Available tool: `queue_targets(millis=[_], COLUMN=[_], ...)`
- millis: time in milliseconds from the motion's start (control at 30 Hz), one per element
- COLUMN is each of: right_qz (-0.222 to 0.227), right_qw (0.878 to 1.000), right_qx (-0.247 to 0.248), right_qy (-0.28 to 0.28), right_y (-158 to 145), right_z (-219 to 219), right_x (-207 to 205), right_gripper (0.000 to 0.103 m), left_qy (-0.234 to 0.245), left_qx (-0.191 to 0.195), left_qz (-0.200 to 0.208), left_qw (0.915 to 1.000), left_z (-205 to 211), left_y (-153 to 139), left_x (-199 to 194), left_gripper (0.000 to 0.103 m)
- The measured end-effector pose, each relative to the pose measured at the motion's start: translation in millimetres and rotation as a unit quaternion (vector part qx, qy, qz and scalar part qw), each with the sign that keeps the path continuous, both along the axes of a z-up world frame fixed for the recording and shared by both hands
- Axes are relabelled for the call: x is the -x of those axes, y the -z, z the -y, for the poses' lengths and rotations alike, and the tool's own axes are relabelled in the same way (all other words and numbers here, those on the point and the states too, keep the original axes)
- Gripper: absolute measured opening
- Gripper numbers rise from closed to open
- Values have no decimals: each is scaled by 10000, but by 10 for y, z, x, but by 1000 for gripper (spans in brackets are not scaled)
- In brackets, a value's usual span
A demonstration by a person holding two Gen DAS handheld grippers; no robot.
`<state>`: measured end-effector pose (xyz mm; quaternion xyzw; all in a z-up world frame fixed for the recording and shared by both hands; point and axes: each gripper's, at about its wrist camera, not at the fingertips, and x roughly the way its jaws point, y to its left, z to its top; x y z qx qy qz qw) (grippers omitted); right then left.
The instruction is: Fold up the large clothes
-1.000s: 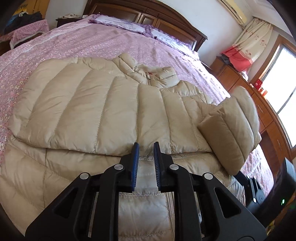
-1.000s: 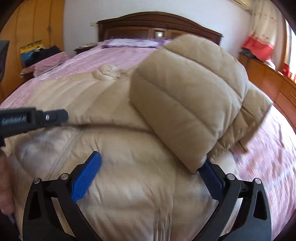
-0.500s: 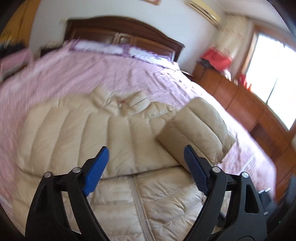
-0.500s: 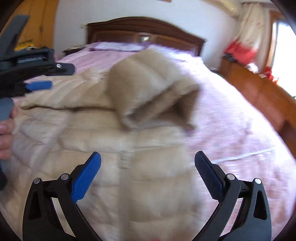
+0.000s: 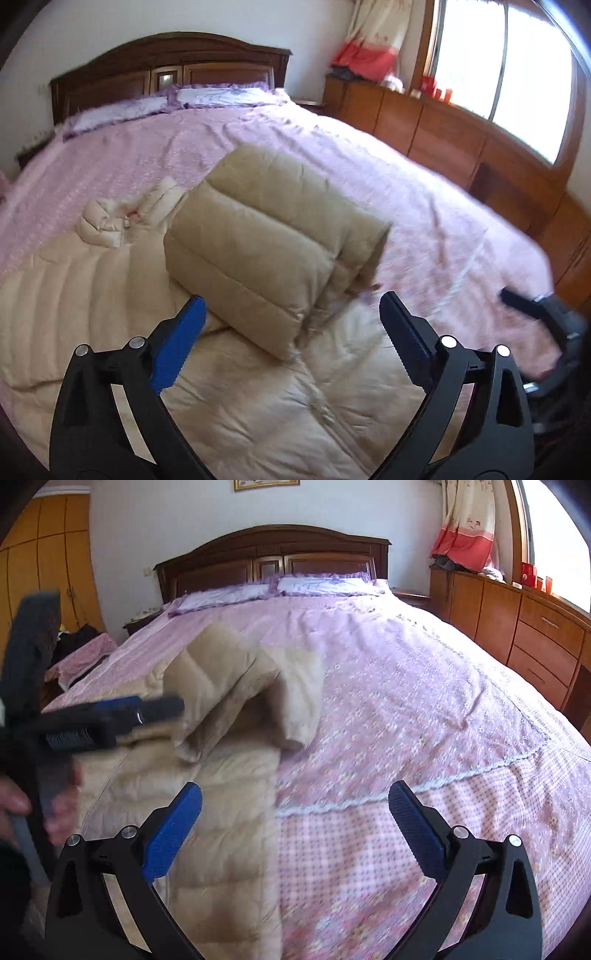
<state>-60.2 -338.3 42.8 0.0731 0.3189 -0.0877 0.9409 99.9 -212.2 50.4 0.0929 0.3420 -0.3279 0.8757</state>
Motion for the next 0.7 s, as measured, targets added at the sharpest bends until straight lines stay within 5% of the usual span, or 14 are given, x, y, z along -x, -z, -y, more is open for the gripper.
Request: queue_targets(millis=[33,67,167,233,400,567,700], right_qz=[14,-5,-221,-330,-421,-439,-466], right_qw=[10000,9999,9993,9989,9980,9975,9961], right_qx=[-45,-144,-272,-159,83,180,207], right_qy=[19,19,-117,-304,-459,-523,-722], right_y=[6,41,113,119,131,120,72], right_z=[29,44,59,24,-48,-137,-281], right_x=[7,-22,-68,-97,-183,-303,-419], right_gripper=[98,98,98,98,98,98,98], left_qy=[-51,-172,-487,-703,-1272,-1621,-1885], left_qx=[-182,-387,-410,-193,207,887,1079], left_qz=[55,156,159,270,496,394,275], left_qw=[9998,9990,9978,9970,9904,9820,9757], left_z=[54,105,94,5,-367,-922,-1287], left_y=[48,100,113,37,-172,-356,-358], left_x=[-33,-80,-209,-245,-335,-460,-575], left_gripper=[88,66,21,9,6,6,7])
